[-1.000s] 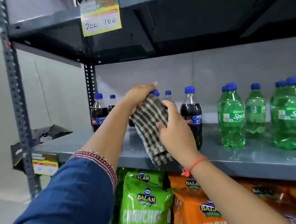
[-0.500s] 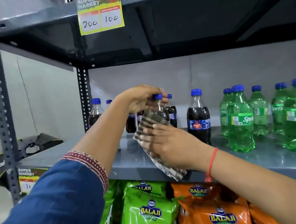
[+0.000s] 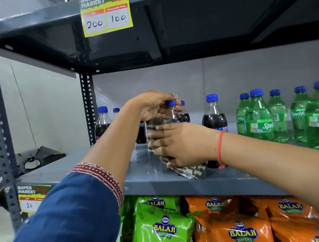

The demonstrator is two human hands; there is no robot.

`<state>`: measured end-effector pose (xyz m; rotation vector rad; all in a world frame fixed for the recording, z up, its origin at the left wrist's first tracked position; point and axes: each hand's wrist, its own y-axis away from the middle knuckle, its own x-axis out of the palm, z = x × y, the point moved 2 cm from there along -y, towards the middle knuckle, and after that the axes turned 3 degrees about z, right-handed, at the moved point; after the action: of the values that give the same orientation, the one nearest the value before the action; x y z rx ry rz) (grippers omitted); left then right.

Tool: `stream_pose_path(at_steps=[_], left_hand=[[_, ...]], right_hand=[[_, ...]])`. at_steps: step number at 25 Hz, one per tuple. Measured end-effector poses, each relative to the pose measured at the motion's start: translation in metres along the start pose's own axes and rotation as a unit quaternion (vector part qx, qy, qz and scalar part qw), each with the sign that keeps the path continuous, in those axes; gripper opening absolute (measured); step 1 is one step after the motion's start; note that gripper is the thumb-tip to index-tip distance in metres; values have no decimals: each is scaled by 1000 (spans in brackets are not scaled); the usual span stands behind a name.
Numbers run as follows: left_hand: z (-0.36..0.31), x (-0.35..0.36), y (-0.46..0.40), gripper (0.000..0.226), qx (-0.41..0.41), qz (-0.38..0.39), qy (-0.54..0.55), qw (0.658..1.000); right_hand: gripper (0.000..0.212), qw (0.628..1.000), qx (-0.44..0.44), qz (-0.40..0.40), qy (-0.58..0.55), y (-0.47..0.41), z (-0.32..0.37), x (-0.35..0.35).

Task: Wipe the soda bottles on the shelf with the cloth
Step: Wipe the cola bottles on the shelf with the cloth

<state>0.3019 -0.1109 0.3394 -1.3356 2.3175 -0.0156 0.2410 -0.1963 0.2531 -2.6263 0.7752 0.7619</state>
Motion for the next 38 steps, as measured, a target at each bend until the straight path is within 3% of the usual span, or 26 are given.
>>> stream_pose_path(at_steps=[4, 7, 10, 14, 17, 20, 30, 33, 36, 38], left_hand=[[0, -2, 1, 24, -3, 7, 15, 1000], [0, -1, -1, 27, -6, 6, 12, 1000], [0, 0, -1, 25, -6, 10, 14, 1000], [0, 1, 0, 29, -5, 4, 13, 1000], [1, 3, 0, 25, -6, 10, 17, 1000], [2, 1, -1, 27, -3, 8, 23, 1000], [2, 0, -2, 26, -13, 3, 18, 1000], [2, 1, -1, 25, -14, 5, 21, 1000], [3, 1, -1, 26, -11, 10, 39, 999], [4, 2, -1, 27, -11, 15, 42, 999]], right_hand=[[37, 998, -11, 47, -28, -9, 10, -5], [28, 1000, 10, 3, -16, -13, 4, -9], [20, 999, -33, 17, 3, -15, 8, 1], [41, 997, -30, -63, 10, -12, -5, 6], [49, 994, -61, -59, 62, -6, -4, 14], [58, 992, -21, -54, 111, -3, -11, 15], [57, 986, 4, -84, 142, 1, -11, 16], [58, 992, -11, -70, 106, 2, -7, 19], [58, 986, 12, -105, 128, 5, -10, 17], [56, 987, -15, -106, 116, 6, -8, 18]])
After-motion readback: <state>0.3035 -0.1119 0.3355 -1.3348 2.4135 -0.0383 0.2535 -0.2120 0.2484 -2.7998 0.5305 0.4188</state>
